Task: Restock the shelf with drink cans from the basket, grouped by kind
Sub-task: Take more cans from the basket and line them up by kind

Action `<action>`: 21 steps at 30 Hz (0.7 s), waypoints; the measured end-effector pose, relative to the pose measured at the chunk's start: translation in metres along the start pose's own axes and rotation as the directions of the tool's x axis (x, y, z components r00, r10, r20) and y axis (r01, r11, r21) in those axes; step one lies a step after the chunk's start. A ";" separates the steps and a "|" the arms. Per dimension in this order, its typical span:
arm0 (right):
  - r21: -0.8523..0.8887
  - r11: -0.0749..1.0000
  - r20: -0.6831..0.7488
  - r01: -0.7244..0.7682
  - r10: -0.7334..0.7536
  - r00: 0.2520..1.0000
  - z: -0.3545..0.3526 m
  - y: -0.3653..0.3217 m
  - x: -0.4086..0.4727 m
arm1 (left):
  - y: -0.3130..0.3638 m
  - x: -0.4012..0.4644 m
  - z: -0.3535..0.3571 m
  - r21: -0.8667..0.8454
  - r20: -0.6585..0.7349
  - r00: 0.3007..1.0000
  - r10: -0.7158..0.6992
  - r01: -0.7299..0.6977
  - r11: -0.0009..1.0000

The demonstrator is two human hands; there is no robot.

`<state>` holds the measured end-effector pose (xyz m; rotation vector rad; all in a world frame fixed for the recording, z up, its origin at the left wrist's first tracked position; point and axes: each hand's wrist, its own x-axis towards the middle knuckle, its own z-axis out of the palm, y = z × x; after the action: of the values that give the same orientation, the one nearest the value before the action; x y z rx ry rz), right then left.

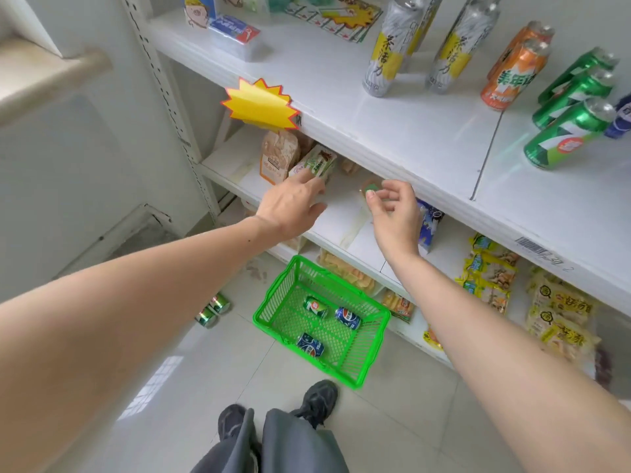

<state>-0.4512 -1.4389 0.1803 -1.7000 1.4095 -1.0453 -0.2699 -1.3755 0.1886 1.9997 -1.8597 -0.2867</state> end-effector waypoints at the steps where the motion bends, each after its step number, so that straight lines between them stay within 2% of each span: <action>1: -0.014 1.000 0.030 0.003 -0.002 1.000 0.004 0.009 -0.009 | -0.005 -0.007 0.008 -0.012 0.024 1.000 -0.015 0.015 1.000; 7: -0.092 0.994 0.141 -0.061 0.074 0.987 0.025 0.079 -0.039 | -0.029 -0.038 0.071 -0.049 0.141 0.983 -0.117 0.125 0.991; 11: -0.204 0.974 0.220 -0.100 0.145 0.965 0.037 0.146 -0.048 | -0.047 -0.055 0.131 -0.049 0.211 0.953 -0.217 0.233 0.971; 16: -0.357 0.929 0.386 -0.101 0.245 0.889 0.054 0.241 -0.056 | -0.065 -0.078 0.220 -0.076 0.318 0.856 -0.409 0.452 0.889; 21: -0.468 0.883 0.526 -0.040 0.315 0.790 0.086 0.328 -0.052 | -0.087 -0.095 0.312 -0.062 0.374 0.757 -0.536 0.597 0.800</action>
<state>-0.5208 -1.4451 -0.1552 -1.9170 1.3948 -0.0364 -0.3272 -1.3236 -0.1398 2.4589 -1.2612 -0.9937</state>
